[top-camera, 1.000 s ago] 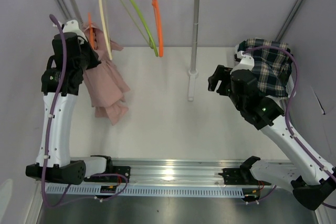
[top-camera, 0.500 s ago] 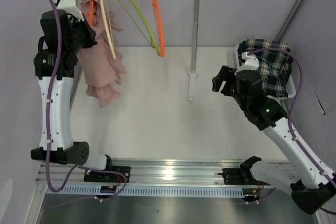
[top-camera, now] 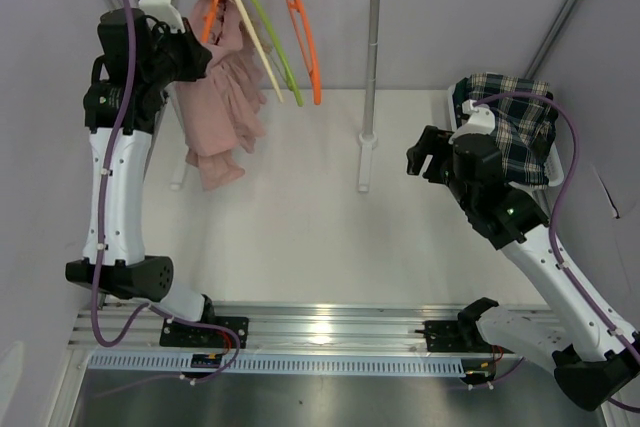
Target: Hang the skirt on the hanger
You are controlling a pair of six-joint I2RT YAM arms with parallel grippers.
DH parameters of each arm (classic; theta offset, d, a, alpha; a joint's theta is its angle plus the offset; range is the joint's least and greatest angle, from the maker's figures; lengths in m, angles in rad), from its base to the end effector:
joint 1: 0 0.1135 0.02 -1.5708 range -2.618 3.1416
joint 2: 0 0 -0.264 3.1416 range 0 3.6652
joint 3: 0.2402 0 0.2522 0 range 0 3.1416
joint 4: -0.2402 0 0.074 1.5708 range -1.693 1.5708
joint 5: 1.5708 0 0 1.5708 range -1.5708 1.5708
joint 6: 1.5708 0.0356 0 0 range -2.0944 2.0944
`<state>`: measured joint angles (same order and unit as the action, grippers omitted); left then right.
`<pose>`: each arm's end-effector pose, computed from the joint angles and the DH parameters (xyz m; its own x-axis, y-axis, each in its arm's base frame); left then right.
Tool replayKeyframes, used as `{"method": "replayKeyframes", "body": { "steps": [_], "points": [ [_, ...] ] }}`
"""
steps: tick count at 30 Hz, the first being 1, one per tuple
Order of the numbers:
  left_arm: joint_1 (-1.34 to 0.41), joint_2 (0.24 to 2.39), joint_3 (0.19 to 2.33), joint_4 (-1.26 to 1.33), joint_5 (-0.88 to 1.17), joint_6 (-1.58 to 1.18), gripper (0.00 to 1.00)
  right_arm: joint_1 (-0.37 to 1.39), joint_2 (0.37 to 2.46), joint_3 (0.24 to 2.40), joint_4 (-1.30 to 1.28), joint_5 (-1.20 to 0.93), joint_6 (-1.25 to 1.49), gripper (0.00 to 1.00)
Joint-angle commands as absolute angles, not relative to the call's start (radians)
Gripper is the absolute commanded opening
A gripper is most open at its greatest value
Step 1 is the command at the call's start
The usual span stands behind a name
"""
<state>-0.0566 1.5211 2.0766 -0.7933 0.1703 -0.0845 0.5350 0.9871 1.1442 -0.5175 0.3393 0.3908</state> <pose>0.2886 -0.0224 0.5316 -0.2529 -0.0690 -0.9650 0.1996 0.9723 -0.1218 0.1847 0.0957 0.3934 -0.3616 0.2033 -0.9099 -0.0812 0.9654 0.2479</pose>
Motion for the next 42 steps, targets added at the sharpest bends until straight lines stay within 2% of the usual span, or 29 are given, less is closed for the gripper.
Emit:
{"method": "replayKeyframes", "body": {
  "steps": [1,9,14,28,42],
  "points": [
    [-0.064,1.509,2.143,-0.686,0.152,-0.061,0.00,0.526,0.966,1.144,-0.488,0.331,0.377,0.77],
    [-0.012,1.471,2.180,-0.756,-0.043,-0.124,0.00,0.525,0.966,1.144,-0.489,0.328,0.377,0.77],
    [0.034,1.471,2.163,-0.729,-0.037,-0.133,0.00,0.525,0.974,1.144,-0.488,0.325,0.374,0.77],
    [0.213,1.601,2.195,-0.634,0.290,-0.287,0.00,0.523,1.003,1.154,-0.479,0.318,0.359,0.77],
    [0.256,1.658,2.166,-0.588,0.420,-0.330,0.00,0.520,1.012,1.152,-0.476,0.316,0.365,0.76]
  ]
}}
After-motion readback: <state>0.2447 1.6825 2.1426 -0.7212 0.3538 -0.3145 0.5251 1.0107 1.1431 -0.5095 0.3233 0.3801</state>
